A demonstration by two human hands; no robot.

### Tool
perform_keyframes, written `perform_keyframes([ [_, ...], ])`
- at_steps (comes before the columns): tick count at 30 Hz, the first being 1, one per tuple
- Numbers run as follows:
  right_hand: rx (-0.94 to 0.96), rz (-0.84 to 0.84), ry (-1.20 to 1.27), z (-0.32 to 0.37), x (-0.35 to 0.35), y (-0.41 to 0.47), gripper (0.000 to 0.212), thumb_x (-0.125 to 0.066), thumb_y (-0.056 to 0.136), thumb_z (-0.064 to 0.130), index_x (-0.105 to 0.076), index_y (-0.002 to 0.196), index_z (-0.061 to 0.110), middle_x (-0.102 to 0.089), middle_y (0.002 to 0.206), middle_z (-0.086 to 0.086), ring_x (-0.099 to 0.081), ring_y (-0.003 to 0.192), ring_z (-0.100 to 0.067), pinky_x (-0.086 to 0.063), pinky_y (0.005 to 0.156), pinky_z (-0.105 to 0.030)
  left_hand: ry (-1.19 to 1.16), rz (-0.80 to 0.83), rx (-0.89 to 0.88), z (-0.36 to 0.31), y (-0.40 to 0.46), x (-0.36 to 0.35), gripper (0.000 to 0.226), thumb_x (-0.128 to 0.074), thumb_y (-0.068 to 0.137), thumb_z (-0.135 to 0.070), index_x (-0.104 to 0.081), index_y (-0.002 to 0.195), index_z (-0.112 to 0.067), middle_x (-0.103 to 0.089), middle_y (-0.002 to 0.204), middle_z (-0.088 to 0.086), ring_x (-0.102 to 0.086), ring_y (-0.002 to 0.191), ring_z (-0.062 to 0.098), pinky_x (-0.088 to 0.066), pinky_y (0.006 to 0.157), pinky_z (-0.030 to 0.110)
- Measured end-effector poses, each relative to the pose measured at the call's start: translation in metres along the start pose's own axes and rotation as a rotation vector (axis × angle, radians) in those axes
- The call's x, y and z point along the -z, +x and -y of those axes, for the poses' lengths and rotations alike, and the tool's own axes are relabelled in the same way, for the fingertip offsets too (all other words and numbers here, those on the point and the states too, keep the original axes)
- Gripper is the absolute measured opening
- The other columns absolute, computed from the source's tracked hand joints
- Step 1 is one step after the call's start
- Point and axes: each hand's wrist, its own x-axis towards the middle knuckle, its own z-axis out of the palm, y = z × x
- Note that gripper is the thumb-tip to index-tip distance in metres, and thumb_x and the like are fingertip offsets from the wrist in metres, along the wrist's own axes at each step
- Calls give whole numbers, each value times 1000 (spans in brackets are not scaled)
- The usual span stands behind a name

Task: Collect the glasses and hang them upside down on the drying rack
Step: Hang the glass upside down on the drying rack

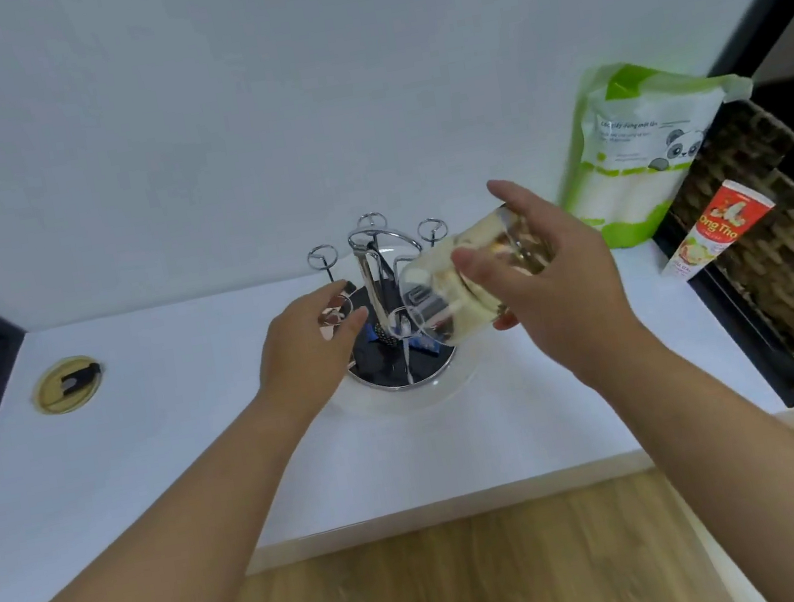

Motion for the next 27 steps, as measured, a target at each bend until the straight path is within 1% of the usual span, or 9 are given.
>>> perform_keyframes([
  [3, 33, 19, -90, -9, -15, 1, 71, -83, 74, 56, -58, 141, 52, -61, 111, 9, -67, 106, -18, -63, 81, -52, 4, 62, 16, 5, 15, 11, 43, -74, 93, -35, -68, 134, -25, -72, 108, -12, -67, 89, 3, -41, 82, 7],
  [6, 72, 35, -151, -17, -29, 1, 70, -82, 77, 55, -55, 141, 55, -54, 106, 21, -62, 107, -11, -62, 84, -51, 37, 121, 8, 4, 29, 16, 41, -74, 94, -32, -68, 133, -25, -69, 103, -18, -67, 85, 0, -35, 73, -2],
  [8, 113, 32, -192, -20, -35, 3, 70, -82, 79, 55, -53, 143, 53, -54, 107, 20, -59, 108, -4, -61, 86, -39, 33, 143, 25, 4, 34, 21, 42, -74, 94, -32, -67, 135, -28, -69, 106, -17, -68, 88, 7, -36, 74, 0],
  [10, 183, 20, -244, -22, -42, 5, 72, -79, 79, 59, -53, 146, 49, -54, 108, 19, -56, 107, 6, -49, 87, -11, 27, 174, 33, 5, 37, 24, 44, -75, 93, -32, -66, 136, -29, -70, 108, -17, -70, 92, 14, -42, 81, 8],
  [11, 213, 23, -270, -21, -45, 7, 73, -78, 78, 60, -53, 146, 47, -54, 108, 19, -55, 106, 10, -42, 86, -4, 18, 188, 33, 5, 37, 25, 44, -75, 93, -32, -67, 136, -29, -70, 108, -17, -70, 94, 17, -45, 84, 14],
  [13, 239, 56, -302, -22, -50, 9, 75, -77, 78, 60, -53, 147, 46, -52, 110, 21, -54, 106, 12, -36, 84, 1, -6, 207, 27, 7, 38, 25, 45, -76, 92, -34, -67, 136, -29, -71, 106, -17, -70, 94, 20, -49, 92, 25],
  [18, 326, 188, -503, -24, -56, 9, 75, -74, 81, 60, -48, 151, 46, -47, 115, 15, -54, 101, -1, -43, 79, -5, -106, 237, 43, 15, 34, 27, 39, -51, 102, -56, -73, 124, -32, -75, 109, -16, -73, 95, 4, -48, 104, 36],
  [23, 351, 277, -659, -30, -62, 7, 77, -78, 86, 52, -46, 155, 41, -47, 121, 11, -61, 98, -13, -56, 79, -33, -29, 233, 1, 17, 31, 25, 39, -50, 106, -45, -62, 141, -34, -71, 125, -17, -69, 107, 1, -47, 105, 33],
  [27, 350, 307, -722, -36, -70, 3, 79, -80, 84, 51, -47, 155, 38, -52, 128, 5, -64, 100, -21, -57, 78, -39, -18, 229, -29, 18, 25, 23, 42, -49, 106, -47, -59, 144, -34, -70, 129, -16, -68, 109, 0, -46, 103, 28],
])
